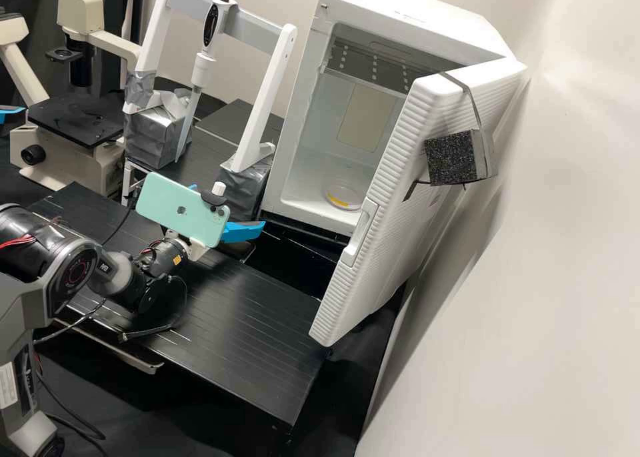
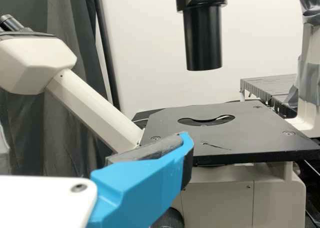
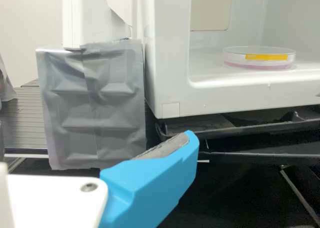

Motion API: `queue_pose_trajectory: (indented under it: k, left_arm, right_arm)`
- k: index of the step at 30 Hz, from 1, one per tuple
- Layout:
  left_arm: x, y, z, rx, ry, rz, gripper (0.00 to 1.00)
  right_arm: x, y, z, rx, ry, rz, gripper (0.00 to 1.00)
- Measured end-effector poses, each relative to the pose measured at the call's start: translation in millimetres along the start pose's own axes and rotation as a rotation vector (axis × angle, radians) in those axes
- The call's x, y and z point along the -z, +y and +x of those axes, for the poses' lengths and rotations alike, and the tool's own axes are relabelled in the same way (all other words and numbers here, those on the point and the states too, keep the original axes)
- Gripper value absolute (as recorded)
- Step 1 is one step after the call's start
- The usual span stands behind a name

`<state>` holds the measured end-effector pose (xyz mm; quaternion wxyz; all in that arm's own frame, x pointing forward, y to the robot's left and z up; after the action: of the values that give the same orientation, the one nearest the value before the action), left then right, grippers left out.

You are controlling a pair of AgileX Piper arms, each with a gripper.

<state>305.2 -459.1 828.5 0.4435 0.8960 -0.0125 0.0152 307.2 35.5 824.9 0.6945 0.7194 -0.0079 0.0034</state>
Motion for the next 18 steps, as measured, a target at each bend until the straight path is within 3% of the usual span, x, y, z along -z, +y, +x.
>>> queue_pose_trajectory:
  k: [9, 13, 18]
  left_arm:
    - [0, 0.0, 0, 0.0, 0.0, 0.0, 1.0]
    - [0, 0.0, 0, 0.0, 0.0, 0.0, 1.0]
    - [0, 0.0, 0, 0.0, 0.0, 0.0, 1.0]
  right_arm:
    - [-2, 1, -3, -0.003, 0.003, -0.009, 1.0]
    - [-12, 14, -21, -0.017, 0.007, -0.033, 1.0]
    - [-25, 43, -48, -0.101, 0.041, -0.02, 1.0]
